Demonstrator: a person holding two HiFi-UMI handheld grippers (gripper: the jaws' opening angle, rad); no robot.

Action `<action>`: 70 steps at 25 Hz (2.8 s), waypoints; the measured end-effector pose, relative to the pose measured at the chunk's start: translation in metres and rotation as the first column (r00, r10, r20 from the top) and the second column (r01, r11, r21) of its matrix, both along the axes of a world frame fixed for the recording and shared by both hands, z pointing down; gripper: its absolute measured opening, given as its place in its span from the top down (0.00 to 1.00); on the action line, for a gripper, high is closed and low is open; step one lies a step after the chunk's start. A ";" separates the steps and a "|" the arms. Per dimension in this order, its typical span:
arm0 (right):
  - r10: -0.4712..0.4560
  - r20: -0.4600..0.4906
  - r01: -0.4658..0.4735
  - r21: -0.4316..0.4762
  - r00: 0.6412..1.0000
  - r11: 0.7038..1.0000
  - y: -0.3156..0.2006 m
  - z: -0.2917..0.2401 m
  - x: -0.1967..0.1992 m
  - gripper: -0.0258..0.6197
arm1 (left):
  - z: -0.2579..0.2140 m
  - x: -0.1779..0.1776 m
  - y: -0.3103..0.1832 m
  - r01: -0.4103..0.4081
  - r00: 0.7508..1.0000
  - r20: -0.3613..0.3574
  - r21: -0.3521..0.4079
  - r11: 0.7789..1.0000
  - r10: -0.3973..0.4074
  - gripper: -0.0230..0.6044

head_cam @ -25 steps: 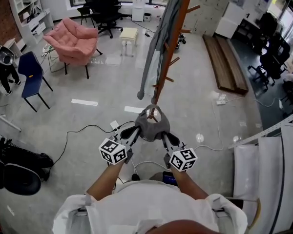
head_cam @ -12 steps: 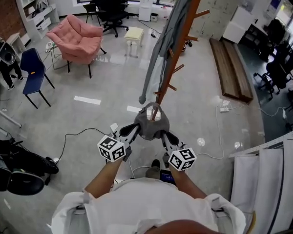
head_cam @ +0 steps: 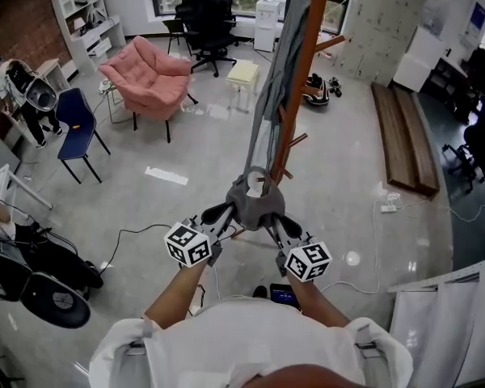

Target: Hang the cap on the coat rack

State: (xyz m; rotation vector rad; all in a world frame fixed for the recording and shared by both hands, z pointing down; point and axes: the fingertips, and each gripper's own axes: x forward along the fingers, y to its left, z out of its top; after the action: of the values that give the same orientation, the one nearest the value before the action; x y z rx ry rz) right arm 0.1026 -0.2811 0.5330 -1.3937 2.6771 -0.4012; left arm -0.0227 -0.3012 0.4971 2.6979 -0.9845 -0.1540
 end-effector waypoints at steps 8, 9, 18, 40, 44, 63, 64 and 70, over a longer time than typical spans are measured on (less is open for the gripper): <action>-0.073 -0.031 0.075 0.087 0.997 0.993 -0.062 -0.057 0.014 0.91 | -0.052 0.012 -0.048 0.078 0.996 0.036 0.080 0.994 -0.081 0.92; -0.078 -0.034 0.081 0.098 0.996 0.992 -0.068 -0.067 0.015 0.91 | -0.060 0.013 -0.054 0.083 0.995 0.040 0.088 0.993 -0.087 0.92; -0.062 -0.023 0.065 0.203 0.998 0.977 -0.108 -0.153 -0.002 0.91 | -0.137 0.002 -0.106 0.022 0.996 0.075 0.187 0.982 -0.037 0.92; 0.049 -0.011 -0.042 0.354 0.999 0.934 -0.174 -0.306 0.010 0.91 | -0.301 0.016 -0.176 -0.192 0.980 0.112 0.366 0.910 0.162 0.92; 0.048 -0.016 -0.038 0.391 0.999 0.919 -0.179 -0.333 0.010 0.91 | -0.331 0.016 -0.181 -0.194 0.981 0.101 0.407 0.893 0.167 0.92; 0.098 -0.001 -0.087 0.445 0.995 0.891 -0.205 -0.431 0.013 0.91 | -0.434 0.020 -0.218 -0.110 0.990 0.132 0.489 0.865 0.051 0.92; 0.100 -0.003 -0.088 0.448 0.995 0.890 -0.205 -0.434 0.012 0.91 | -0.436 0.020 -0.221 -0.107 0.990 0.136 0.488 0.866 0.045 0.92; 0.094 0.008 -0.088 0.441 0.996 0.893 -0.207 -0.448 0.009 0.91 | -0.450 0.028 -0.247 -0.105 0.988 0.146 0.467 0.878 0.041 0.92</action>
State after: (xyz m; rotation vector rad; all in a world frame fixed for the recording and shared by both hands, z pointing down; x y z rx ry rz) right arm 0.1120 -0.4883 0.0849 -1.3664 2.4787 0.2181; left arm 0.0051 -0.5478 0.0472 3.2265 -0.9829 -0.2301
